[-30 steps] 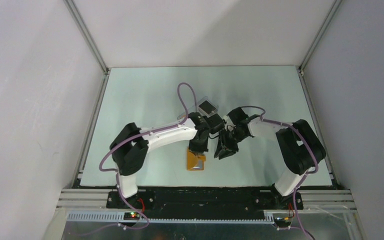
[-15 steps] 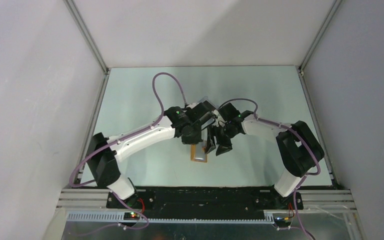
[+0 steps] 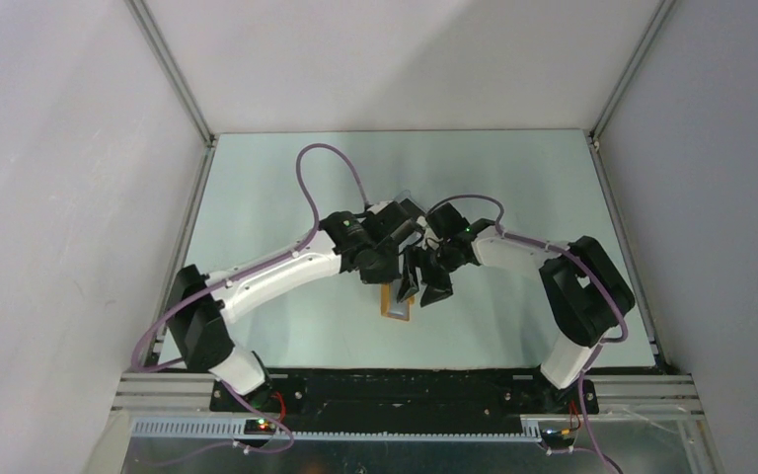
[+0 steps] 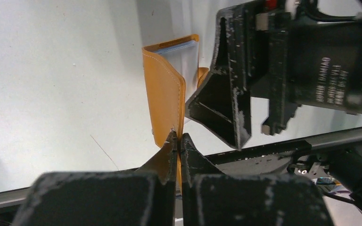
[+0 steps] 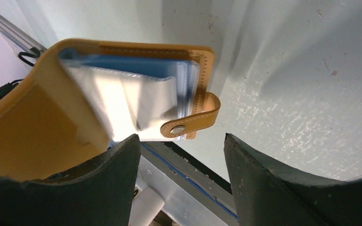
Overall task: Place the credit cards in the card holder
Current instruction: Open the card holder at the center of the board.
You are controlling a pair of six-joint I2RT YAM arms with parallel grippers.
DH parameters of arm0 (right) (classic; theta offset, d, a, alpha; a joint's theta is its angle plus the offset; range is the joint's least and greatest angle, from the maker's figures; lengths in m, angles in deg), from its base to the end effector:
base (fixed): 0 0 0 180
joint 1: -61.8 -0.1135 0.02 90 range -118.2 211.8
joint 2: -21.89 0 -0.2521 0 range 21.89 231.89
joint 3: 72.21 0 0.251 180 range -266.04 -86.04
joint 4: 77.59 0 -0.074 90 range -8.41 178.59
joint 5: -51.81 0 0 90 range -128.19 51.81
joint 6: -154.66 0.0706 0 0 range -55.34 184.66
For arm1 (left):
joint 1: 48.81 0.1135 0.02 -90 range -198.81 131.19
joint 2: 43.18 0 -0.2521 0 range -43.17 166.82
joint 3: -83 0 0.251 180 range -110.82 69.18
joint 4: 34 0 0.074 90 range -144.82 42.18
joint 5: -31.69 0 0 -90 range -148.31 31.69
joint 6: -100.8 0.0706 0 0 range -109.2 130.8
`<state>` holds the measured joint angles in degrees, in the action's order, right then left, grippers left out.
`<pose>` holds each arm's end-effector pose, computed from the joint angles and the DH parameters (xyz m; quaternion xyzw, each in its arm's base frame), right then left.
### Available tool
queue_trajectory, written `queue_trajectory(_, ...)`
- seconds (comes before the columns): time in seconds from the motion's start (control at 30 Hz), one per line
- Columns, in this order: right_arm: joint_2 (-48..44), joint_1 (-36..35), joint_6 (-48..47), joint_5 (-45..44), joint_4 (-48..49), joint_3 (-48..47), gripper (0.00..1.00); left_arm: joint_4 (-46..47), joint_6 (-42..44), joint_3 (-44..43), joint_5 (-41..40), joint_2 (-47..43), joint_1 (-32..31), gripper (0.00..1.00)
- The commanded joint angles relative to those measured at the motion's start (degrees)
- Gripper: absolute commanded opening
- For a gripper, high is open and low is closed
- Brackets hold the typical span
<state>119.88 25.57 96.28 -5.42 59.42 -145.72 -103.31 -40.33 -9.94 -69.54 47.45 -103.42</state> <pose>0.2473 0.2286 0.1360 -0.0929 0.9379 0.3342 0.0011 0.2021 -0.2607 0.2438 0.0101 0.9754 -0.1003 0.1962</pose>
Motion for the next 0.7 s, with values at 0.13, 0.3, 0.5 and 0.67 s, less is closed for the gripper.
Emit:
queue_trajectory(0.13, 2.5, 0.8, 2.8, -5.1, 0.0, -2.5, 0.46, 1.4, -1.6, -1.1, 1.2, -5.7, 0.1, 0.00)
queue_trajectory(0.3, 1.6, 2.4, 2.8, -5.1, 0.0, -2.5, 0.41, 1.4, -1.3, -1.0, 2.3, -6.6, 0.1, 0.00)
queue_trajectory(0.5, -0.8, 5.1, 2.9, -4.5, 0.3, -1.9, 0.39, 1.4, -1.3, -1.0, 2.8, -7.4, 0.0, 0.00)
queue_trajectory(0.67, -1.3, 8.0, 3.9, 2.7, 3.9, -0.8, 0.40, 1.7, -1.1, -2.0, 2.6, -9.0, 0.1, 0.00)
